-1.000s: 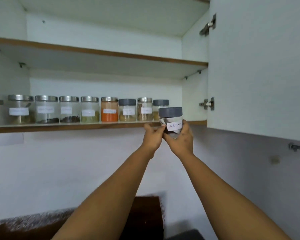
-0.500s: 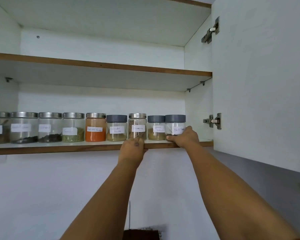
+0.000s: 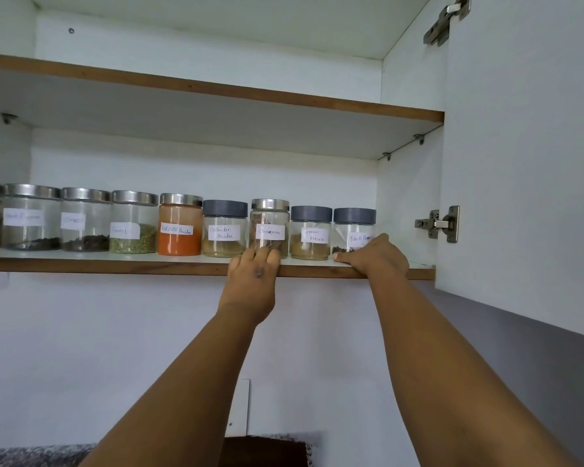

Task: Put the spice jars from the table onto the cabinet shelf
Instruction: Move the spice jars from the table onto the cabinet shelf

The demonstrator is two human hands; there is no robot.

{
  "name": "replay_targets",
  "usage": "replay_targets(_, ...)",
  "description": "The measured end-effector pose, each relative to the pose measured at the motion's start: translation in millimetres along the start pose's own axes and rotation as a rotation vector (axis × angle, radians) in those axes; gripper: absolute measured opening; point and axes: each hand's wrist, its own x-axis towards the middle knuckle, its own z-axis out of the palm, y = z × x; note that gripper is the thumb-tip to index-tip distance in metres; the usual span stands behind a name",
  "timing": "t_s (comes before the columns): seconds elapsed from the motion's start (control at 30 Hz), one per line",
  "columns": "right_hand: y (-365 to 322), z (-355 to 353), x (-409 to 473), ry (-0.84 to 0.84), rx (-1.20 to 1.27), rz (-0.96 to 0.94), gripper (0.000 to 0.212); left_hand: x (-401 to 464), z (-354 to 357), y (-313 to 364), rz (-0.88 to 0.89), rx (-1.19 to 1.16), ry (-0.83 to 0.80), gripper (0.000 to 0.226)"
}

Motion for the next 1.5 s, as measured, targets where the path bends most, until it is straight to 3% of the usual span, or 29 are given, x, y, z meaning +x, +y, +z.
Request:
replay_targets(0.2,1,1,-3,0.024,0.020,0.005,0.103,-2,-5,2,-0.004,-0.008,-0.031,0.046)
replay_targets(0.5,5,6,-4,0.081,-0.014,-0.062,0.081,-1,-8,3,-0.005,-0.001,-0.075,0.050)
replay_targets(0.77,9,9,-9,0.191,0.119,-0.092,0.102,0,-12,6,-0.028,0.001,-0.116,0.047)
replay_targets(1.0,14,22,-24,0.293,0.190,-0.164,0.082,6,-29,6,-0.040,0.029,-0.332,0.059)
replay_targets(1.13,7,32,-41,0.257,0.128,-0.159,0.076,9,-49,7,-0.038,0.033,-0.508,0.068)
replay_targets(1.23,-8,47,-66,0.310,0.220,-0.185,0.059,7,-68,5,-0.070,-0.052,-0.578,0.067)
replay_targets(1.37,-33,64,-100,0.463,0.247,-0.350,0.036,-8,-90,-17,-0.239,-0.375,-0.419,0.040)
replay_targets(1.5,-82,65,-126,0.436,0.263,-0.516,0.036,-28,-112,-71,-0.279,-0.294,-0.311,0.039)
